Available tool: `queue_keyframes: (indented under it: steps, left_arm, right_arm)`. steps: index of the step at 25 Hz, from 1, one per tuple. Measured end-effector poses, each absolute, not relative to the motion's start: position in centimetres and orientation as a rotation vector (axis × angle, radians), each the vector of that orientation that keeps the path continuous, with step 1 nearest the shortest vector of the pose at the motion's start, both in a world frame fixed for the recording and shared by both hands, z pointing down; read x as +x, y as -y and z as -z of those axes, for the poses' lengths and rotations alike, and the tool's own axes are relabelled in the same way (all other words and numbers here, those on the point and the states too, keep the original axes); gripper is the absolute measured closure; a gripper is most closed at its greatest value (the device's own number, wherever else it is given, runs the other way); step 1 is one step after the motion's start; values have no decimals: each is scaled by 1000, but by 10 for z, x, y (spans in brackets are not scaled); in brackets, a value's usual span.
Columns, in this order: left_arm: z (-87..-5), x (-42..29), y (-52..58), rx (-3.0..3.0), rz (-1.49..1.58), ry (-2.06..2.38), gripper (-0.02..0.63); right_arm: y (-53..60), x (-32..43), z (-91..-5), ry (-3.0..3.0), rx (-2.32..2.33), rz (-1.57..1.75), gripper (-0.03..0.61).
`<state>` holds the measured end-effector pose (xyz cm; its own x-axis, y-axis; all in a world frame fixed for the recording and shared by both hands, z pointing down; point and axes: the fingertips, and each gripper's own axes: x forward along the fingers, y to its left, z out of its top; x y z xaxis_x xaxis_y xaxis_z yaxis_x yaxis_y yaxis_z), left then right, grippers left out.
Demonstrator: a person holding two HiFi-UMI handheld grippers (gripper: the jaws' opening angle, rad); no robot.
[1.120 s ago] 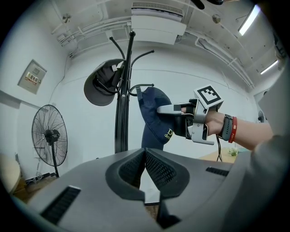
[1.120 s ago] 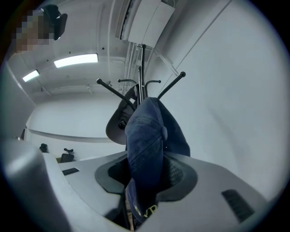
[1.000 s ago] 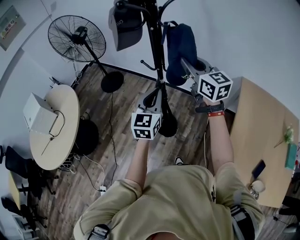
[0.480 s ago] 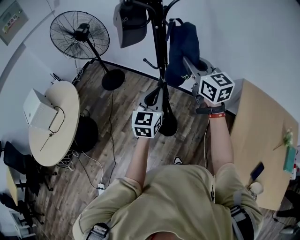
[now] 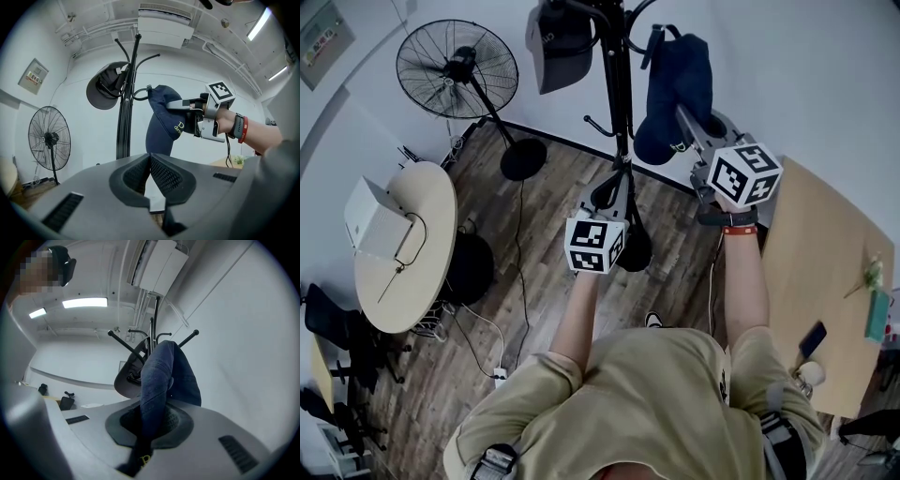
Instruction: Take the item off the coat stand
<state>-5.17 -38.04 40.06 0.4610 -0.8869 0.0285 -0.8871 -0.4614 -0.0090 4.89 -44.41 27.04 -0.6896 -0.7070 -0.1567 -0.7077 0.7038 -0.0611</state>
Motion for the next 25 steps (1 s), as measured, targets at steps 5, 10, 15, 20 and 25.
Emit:
queue_keyframes:
  steps: [5,10,15,20,25]
  left_arm:
    - [-401,-48,377,2686,-38,1610,591]
    - [-403,-44,375,2691,-54,1602,591]
    - [-404,-37,371,2698,-59,1590,591]
    - [-403,-33,371,2711,-54,1572,591]
    - [-407,-32,368,2710,-68,1580,591]
  right_arm:
    - [437,59,-267,-2707,-1170,-2,552]
    - [431,73,-268,-2678,-1218,6,552]
    - [424,87,-279,-2669,-1282,13,552]
    - [425,100,-300,-2648,-1376,59,552]
    - [416,104,-330,-2652,-1457,101,552]
